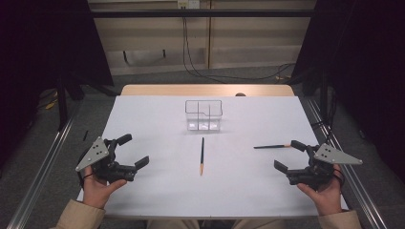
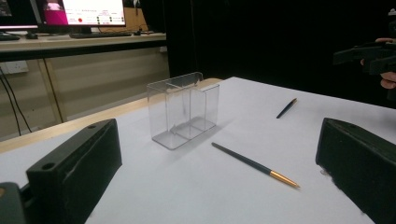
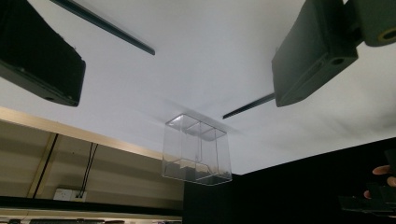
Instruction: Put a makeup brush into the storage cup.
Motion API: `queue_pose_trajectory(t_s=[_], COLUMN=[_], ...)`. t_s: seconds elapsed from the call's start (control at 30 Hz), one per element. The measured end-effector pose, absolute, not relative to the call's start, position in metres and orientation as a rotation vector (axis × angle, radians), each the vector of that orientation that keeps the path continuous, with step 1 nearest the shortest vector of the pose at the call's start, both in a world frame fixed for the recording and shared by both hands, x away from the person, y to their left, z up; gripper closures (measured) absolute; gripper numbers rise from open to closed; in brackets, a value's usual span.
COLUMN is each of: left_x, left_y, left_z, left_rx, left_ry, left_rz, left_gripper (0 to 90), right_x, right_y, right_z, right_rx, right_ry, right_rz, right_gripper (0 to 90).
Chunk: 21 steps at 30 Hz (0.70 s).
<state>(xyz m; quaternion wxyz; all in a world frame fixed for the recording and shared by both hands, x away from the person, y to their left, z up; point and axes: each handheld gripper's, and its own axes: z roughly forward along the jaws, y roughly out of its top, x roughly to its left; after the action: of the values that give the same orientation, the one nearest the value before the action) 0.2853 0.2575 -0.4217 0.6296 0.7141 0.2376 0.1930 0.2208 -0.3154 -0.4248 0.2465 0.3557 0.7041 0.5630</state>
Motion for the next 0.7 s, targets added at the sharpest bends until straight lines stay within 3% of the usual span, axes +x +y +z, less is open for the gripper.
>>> queue_pose_trajectory(t_s=[0.7], left_x=[0.295], left_y=[0.247], left_z=[-0.421], left_rx=[1.619], left_ry=[0.539], left_rz=[0.405], left_gripper=[0.1], right_x=[0.222], right_y=[-0.312], right_z=[-0.424], right_rx=[0.945], right_ry=[1.931], right_rz=[1.529], right_gripper=[2.2])
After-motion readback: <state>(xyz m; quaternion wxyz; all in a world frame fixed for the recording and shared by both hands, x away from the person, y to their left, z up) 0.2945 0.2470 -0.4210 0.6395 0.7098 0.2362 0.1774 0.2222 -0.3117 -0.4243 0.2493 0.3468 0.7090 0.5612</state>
